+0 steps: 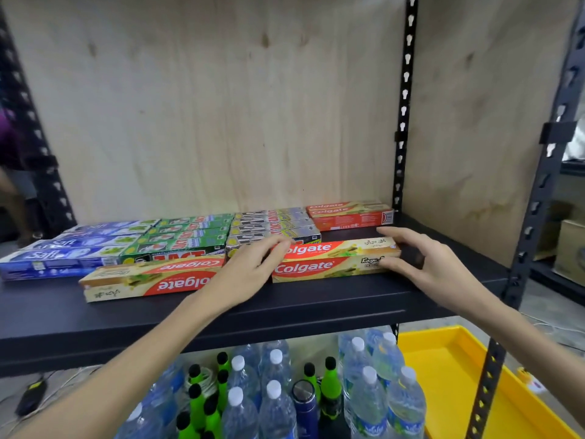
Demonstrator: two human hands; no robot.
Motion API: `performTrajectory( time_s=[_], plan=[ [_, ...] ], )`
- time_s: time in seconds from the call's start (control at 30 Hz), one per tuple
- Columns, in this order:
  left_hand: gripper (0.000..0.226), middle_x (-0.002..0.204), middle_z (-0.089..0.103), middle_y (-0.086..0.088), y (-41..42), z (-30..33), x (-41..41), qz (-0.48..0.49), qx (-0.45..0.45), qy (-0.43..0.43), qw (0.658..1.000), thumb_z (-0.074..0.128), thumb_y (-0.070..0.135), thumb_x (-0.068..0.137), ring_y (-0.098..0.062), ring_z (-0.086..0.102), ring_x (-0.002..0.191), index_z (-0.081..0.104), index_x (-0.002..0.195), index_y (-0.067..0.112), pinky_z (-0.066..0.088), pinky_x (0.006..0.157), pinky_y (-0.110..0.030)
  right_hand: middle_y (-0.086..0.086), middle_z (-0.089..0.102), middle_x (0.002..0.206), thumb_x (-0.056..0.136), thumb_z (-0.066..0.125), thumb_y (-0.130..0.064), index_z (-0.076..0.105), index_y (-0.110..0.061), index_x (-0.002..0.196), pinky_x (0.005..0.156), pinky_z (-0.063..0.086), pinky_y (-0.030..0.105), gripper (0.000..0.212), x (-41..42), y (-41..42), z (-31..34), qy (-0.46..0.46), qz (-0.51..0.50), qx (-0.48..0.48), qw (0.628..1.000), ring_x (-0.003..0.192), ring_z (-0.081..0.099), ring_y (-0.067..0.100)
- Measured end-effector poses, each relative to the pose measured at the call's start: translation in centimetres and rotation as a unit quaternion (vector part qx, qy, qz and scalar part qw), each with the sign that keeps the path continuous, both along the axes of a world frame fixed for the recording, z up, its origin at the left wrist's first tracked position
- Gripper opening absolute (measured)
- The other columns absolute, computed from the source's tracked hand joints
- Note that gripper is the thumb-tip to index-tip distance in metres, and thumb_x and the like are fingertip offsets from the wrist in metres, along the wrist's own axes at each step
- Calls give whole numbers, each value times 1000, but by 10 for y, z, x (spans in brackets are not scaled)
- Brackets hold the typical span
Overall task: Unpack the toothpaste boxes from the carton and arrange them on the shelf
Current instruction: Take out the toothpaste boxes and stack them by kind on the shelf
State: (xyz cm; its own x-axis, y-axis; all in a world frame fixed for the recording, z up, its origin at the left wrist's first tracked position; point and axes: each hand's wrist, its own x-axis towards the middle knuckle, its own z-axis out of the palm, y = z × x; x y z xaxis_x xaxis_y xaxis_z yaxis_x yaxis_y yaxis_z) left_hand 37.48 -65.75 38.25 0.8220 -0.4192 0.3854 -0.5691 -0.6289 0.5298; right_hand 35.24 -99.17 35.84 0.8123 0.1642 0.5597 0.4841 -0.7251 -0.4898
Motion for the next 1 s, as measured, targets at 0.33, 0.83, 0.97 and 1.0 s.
performTrajectory(
  time_s=[0.33,0.83,0.97,1.0],
  plan=[
    [29,128,63,20,8,-5,4,-34,-42,-26,998,59,41,97,0,57,122,58,124,51,51,102,-37,-12,65,114,93,57,-50,42,-50,145,86,49,21,55,-5,0,-7,-2,2,35,999,107,60,2],
    [29,93,59,23,3,-11,2,29,19,-156,987,62,59,89,1,56,88,66,109,38,41,74,-17,-21,65,115,78,69,-61,48,-49,139,86,51,20,66,-8,-2,-4,38,-11,45,998,108,59,-1],
    [46,112,60,30,-4,-8,-2,17,36,-134,990,67,64,82,6,54,111,65,121,39,43,94,-20,-14,66,117,82,72,-51,36,-42,150,92,53,26,78,-7,-17,3,67,-31,43,996,108,62,5],
    [48,114,60,31,-11,-7,-1,21,43,-134,990,65,66,82,5,52,113,64,122,39,44,97,-26,-13,66,119,83,72,-49,35,-41,151,95,53,31,77,-8,-23,5,72,-39,29,996,109,62,7]
  ],
)
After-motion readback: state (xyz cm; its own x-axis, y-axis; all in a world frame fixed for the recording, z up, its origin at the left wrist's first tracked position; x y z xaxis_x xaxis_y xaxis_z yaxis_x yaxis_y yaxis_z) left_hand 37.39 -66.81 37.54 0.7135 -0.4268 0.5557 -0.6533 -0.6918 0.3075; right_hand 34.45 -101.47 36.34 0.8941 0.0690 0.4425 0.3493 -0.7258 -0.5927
